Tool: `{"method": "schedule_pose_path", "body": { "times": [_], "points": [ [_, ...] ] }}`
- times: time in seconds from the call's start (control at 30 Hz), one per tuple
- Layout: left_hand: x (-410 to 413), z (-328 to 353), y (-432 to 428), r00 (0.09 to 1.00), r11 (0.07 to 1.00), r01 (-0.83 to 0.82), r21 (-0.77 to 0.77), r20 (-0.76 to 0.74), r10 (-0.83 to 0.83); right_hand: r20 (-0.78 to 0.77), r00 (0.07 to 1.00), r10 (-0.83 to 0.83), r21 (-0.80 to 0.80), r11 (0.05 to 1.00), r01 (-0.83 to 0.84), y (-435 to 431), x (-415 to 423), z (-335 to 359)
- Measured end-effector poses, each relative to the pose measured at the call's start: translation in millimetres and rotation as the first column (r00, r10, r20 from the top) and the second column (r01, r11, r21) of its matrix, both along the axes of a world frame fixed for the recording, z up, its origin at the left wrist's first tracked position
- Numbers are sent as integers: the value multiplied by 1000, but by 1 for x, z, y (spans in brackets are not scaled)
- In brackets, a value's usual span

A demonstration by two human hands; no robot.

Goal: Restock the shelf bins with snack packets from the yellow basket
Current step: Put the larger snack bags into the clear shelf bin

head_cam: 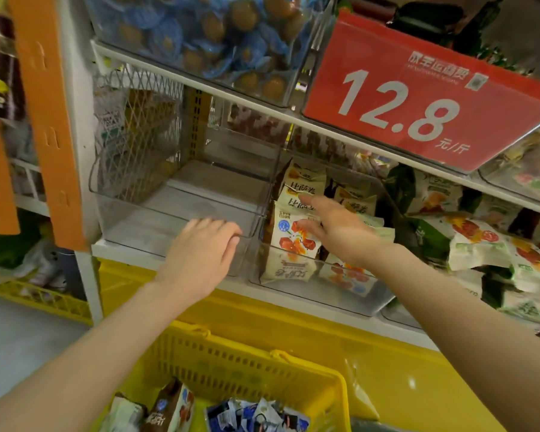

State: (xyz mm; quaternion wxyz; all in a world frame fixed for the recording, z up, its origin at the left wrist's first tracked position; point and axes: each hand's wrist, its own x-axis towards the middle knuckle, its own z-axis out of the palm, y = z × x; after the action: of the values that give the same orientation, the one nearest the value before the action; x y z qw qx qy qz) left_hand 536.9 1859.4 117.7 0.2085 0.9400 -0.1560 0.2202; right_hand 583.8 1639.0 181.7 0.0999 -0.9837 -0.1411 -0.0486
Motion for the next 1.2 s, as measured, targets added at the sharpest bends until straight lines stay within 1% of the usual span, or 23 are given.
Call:
{"method": "schedule_pose_path", "body": {
  "times": [0.07,0.17,0.23,0.3,0.33,0.4,0.47,0.5,0.57,0.6,0.67,0.73,0.77,0.8,0.83,0.87,0.9,0.93,0.97,1.0,1.07,1.13,1.2],
  "points": [
    [-1,-3,1,1000,1000,10,-5,-3,-10,-25,1000,-1,4,1000,1,16,3,-4],
    [-3,-6,2,999,1000,20,-20,-28,-20,1,999,-45,-62,997,45,28,8,-3],
    [-2,-5,4,999,999,40,-6,-37,-40,-39,995,-96,-103,990,91,28,8,3],
    [-2,-3,5,996,998,62,-21,-58,-63,-72,992,-103,-150,985,91,24,3,11],
    [-2,-2,6,994,995,77,-64,-76,-82,-46,995,-88,-166,983,79,23,-2,14],
    [-6,0,8,988,966,100,-238,-89,-124,116,992,-40,-171,984,59,21,-15,23],
    [-13,1,5,989,903,101,-417,-60,-138,294,956,-5,-101,994,37,20,-32,33],
    [-18,3,1,989,865,95,-493,-53,-138,351,936,-5,-49,999,24,20,-42,39],
    [-28,7,-12,980,745,64,-664,-98,-172,411,912,-11,28,1000,0,18,-63,47],
    [-34,9,-18,964,656,30,-755,-151,-218,429,903,-9,50,999,-14,16,-72,50],
    [-45,14,-27,894,482,-64,-874,-265,-361,457,889,-34,135,990,-32,13,-91,54],
    [-55,16,-32,802,409,-120,-904,-332,-497,440,891,-114,321,946,-37,11,-105,56],
    [-61,18,-34,751,370,-120,-921,-328,-573,399,904,-154,429,903,-35,11,-111,56],
    [-65,20,-37,698,296,-122,-947,-294,-653,336,923,-186,539,842,-27,12,-115,54],
    [-69,23,-39,650,189,-146,-971,-238,-721,252,946,-206,648,762,-6,13,-119,50],
    [-71,25,-41,613,65,-196,-978,-174,-771,139,969,-206,755,655,31,14,-122,45],
    [-72,29,-41,597,-55,-246,-968,-106,-795,-4,985,-175,841,532,98,15,-126,39],
    [-73,31,-41,607,-140,-271,-952,-56,-793,-154,983,-102,890,418,183,15,-129,32],
    [-74,32,-40,634,-178,-268,-947,-34,-773,-288,958,-4,896,352,271,13,-133,25],
    [-74,31,-39,666,-178,-242,-954,-30,-745,-387,919,79,868,366,334,10,-136,17],
    [-76,31,-35,728,-93,-167,-982,-59,-684,-500,859,113,770,511,381,5,-142,5],
    [-77,32,-32,780,68,-76,-995,-101,-617,-466,884,31,707,614,351,2,-143,3],
    [-76,32,-28,826,262,17,-965,-134,-547,-319,948,-20,682,689,244,0,-141,8]
  ]
}}
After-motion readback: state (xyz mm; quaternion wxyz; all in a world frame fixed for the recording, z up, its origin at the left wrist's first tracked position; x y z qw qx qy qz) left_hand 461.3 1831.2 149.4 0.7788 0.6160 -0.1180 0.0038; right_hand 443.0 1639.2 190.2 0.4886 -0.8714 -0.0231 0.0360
